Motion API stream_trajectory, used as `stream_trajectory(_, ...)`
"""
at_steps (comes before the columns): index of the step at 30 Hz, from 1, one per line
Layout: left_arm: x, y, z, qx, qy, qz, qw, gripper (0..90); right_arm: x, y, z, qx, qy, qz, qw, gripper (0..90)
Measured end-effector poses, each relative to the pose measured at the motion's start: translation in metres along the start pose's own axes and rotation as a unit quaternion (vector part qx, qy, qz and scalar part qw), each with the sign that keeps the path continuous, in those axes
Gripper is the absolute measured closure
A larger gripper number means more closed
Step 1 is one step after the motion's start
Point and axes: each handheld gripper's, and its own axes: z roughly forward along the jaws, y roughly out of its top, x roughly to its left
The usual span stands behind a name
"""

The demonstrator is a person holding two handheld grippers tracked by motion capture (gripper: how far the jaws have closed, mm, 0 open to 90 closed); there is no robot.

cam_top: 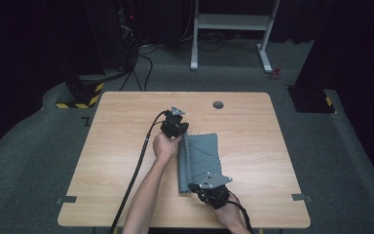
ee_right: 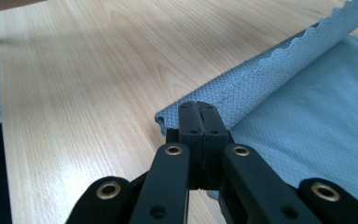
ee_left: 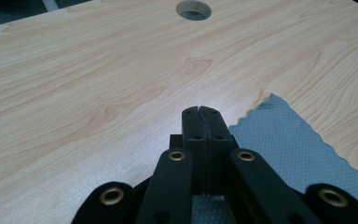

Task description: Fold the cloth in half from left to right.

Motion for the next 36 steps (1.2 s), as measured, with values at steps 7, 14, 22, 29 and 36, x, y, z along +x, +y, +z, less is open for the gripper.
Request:
stream_trajectory(7,-0.008,0.0,0.01,-0.001,-0.009,-0.005,0.9999,89.8,-0.003,-0.008,-0.006,0.005,-0.011,0.008,0.9999,90.0)
stream_trajectory(14,-0.024,0.004,0.027,0.006,-0.014,0.0,0.9999,89.7,-0.012,-0.022,-0.02,0.009,-0.026,0.023,0.9993,90.0)
stream_trajectory(22,-0.04,0.01,0.042,0.015,-0.014,0.009,0.9998,89.7,-0.022,-0.037,-0.036,0.002,-0.043,0.048,0.9979,90.0)
stream_trajectory(29,-0.052,0.011,0.055,0.024,-0.024,0.018,0.9993,89.7,-0.027,-0.049,-0.044,0.003,-0.049,0.065,0.9966,90.0)
stream_trajectory(36,-0.059,0.015,0.06,0.023,-0.031,0.019,0.9991,89.7,-0.029,-0.052,-0.052,0.0,-0.057,0.064,0.9963,90.0)
